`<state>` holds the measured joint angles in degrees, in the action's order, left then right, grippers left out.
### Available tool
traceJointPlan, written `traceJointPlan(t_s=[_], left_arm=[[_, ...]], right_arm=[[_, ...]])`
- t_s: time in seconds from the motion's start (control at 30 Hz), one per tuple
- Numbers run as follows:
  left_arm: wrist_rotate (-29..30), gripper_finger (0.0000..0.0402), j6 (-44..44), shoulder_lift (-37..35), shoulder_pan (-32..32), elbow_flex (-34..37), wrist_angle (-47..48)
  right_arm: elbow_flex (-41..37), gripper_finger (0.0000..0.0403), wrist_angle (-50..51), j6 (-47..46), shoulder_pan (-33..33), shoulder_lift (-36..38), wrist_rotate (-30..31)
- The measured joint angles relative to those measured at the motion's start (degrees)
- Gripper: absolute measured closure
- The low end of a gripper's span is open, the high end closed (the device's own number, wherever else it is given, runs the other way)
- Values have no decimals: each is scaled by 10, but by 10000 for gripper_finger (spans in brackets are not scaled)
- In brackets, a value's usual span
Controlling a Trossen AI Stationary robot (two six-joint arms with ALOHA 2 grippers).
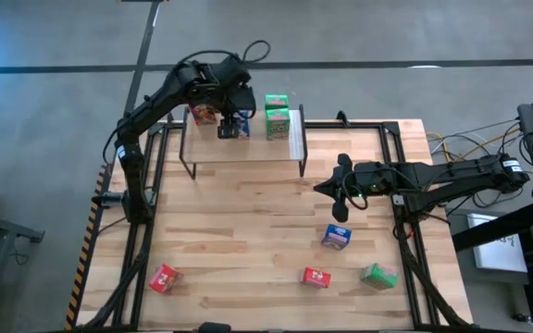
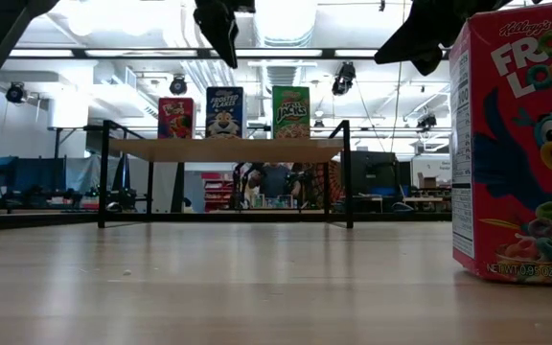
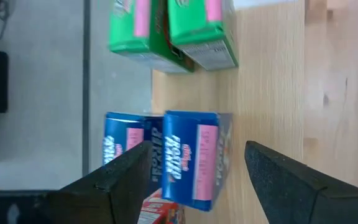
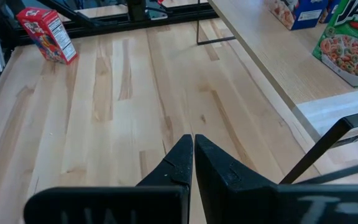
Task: Stack cereal on shelf
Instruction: Put the right red cereal box on the shelf aligned with the red cereal box
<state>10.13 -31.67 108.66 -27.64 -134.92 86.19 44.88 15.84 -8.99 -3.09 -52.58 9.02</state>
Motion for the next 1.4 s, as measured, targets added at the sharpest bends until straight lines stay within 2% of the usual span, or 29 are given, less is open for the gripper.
traceJointPlan(t_s=[0.2,0.5,0.7,0.83,1.0,1.2,1.4], left_arm=[[-6,168,21,-18,1,4,12],[-57,169,70,-68,11,11,14],[-74,169,104,-117,49,62,-8],[-75,169,117,-163,90,148,-48],[-75,169,144,-244,142,302,-142],[-62,169,201,-340,204,493,-271],[-31,169,279,-395,271,628,-369]], right_arm=[[0,394,2,0,0,0,0],[-10,394,-2,-2,0,0,0],[-20,394,-6,-31,0,0,0],[-23,394,-7,-48,-4,0,1],[-23,394,-7,-67,-22,0,1],[-23,394,-13,-92,-45,0,0],[-14,394,-14,-131,-63,0,0]])
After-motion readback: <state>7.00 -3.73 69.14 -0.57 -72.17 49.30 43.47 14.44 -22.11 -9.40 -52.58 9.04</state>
